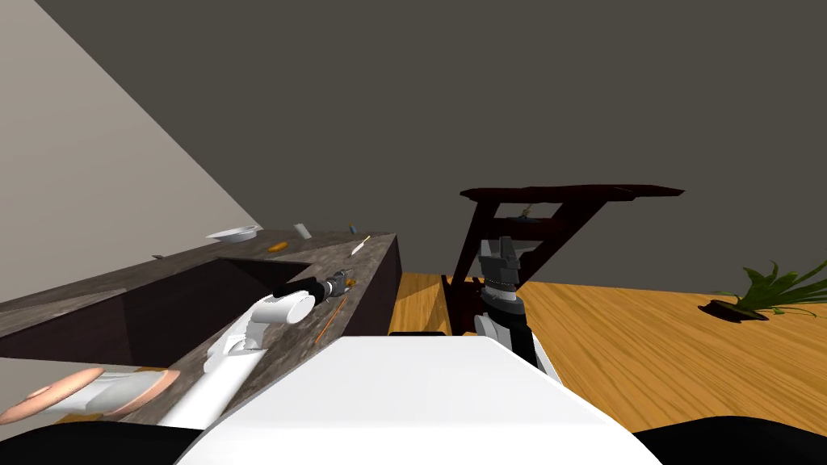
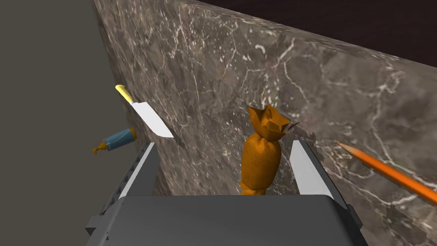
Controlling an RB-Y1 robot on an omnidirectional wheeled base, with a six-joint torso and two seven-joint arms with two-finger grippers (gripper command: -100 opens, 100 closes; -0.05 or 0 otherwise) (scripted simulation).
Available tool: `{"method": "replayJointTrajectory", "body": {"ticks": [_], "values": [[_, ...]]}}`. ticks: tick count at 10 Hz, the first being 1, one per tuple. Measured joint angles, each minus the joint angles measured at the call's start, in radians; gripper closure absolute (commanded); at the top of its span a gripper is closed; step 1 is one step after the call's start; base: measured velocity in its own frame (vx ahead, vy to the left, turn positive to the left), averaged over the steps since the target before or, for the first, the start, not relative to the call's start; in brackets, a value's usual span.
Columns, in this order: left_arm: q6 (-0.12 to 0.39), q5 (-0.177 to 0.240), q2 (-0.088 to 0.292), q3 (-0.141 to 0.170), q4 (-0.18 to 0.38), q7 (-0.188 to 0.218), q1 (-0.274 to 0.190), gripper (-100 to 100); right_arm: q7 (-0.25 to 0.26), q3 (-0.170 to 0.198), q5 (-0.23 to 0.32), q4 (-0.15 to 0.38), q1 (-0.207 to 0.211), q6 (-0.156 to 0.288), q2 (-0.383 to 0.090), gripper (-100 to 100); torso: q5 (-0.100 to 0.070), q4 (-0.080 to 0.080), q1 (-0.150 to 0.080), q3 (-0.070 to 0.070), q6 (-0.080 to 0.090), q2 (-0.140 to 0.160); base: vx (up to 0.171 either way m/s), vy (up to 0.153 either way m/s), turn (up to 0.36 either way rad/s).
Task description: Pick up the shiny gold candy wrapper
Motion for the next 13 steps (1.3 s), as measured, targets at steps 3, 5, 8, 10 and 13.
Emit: {"method": "replayJointTrajectory", "body": {"ticks": [3, 5, 8, 10, 13], "values": [[0.085, 0.049, 0.047, 0.006, 0.061, 0.004, -0.013, -100, 0.000, 0.000, 0.000, 0.000, 0.000, 0.000, 0.000, 0, 0.000, 0.000, 0.000, 0.001, 0.000, 0.001, 0.052, 0.038, -0.035], [0.126, 0.067, 0.065, 0.012, 0.072, 0.010, -0.016, -100, 0.000, 0.000, 0.000, 0.000, 0.000, 0.000, 0.000, 0, 0.000, 0.001, -0.001, 0.001, 0.000, 0.003, 0.041, 0.028, -0.044], [0.199, 0.100, 0.101, 0.015, 0.110, 0.020, -0.027, -100, 0.000, 0.000, 0.000, 0.000, 0.000, 0.000, 0.000, 0, 0.000, 0.000, -0.001, 0.001, 0.000, 0.002, 0.053, 0.036, -0.038], [0.244, 0.125, 0.124, 0.020, 0.132, 0.025, -0.031, -100, 0.000, 0.000, 0.000, 0.000, 0.000, 0.000, 0.000, 0, 0.000, 0.000, 0.000, 0.001, 0.000, 0.002, 0.046, 0.039, -0.031], [0.300, 0.147, 0.144, 0.013, 0.163, 0.033, -0.034, -100, 0.000, 0.000, 0.000, 0.000, 0.000, 0.000, 0.000, 0, 0.000, 0.000, -0.001, 0.000, 0.000, 0.001, 0.053, 0.034, -0.026]]}}
